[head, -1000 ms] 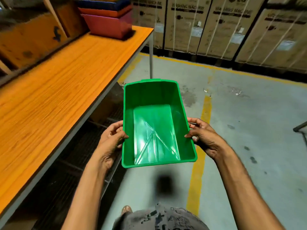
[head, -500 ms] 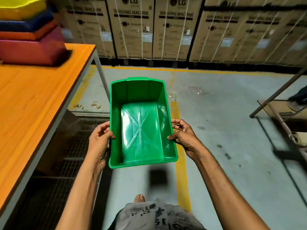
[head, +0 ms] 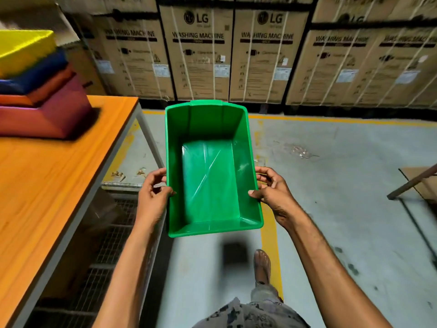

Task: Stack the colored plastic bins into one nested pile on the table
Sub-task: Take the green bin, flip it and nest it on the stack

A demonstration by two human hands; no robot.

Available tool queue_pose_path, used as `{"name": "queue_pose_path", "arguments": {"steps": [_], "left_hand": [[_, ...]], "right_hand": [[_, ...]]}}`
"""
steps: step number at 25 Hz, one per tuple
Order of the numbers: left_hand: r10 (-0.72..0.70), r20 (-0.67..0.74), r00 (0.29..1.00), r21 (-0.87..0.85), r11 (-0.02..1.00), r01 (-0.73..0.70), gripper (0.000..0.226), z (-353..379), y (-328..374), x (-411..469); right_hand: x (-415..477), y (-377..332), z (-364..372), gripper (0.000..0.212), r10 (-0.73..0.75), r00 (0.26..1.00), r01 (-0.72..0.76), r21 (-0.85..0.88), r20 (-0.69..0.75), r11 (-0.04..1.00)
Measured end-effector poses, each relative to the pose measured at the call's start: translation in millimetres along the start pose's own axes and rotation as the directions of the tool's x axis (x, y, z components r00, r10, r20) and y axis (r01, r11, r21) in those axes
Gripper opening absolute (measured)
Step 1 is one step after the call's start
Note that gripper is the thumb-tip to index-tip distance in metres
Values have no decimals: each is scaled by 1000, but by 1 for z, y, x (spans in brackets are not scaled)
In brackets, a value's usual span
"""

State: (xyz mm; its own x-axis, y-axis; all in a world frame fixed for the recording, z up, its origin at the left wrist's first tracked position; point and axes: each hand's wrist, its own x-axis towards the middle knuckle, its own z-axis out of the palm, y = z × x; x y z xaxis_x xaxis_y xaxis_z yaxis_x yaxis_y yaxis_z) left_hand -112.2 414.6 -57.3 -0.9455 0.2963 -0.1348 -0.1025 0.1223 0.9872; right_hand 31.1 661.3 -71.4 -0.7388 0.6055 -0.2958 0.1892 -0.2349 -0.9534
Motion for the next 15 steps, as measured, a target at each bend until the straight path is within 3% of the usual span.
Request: {"name": "queue_pose_path", "arguments": {"steps": [9,15], "left_hand": [[52,-149,987,-55,997,-61,64,108,35,134],[126,-323,938,-27,990,-142,68,139,75,201]], "right_hand": [[221,-103,-44,67,-126,950,185,-189,287,964],[328,-172,-11,68,-234,872,336,-178,430,925]]}}
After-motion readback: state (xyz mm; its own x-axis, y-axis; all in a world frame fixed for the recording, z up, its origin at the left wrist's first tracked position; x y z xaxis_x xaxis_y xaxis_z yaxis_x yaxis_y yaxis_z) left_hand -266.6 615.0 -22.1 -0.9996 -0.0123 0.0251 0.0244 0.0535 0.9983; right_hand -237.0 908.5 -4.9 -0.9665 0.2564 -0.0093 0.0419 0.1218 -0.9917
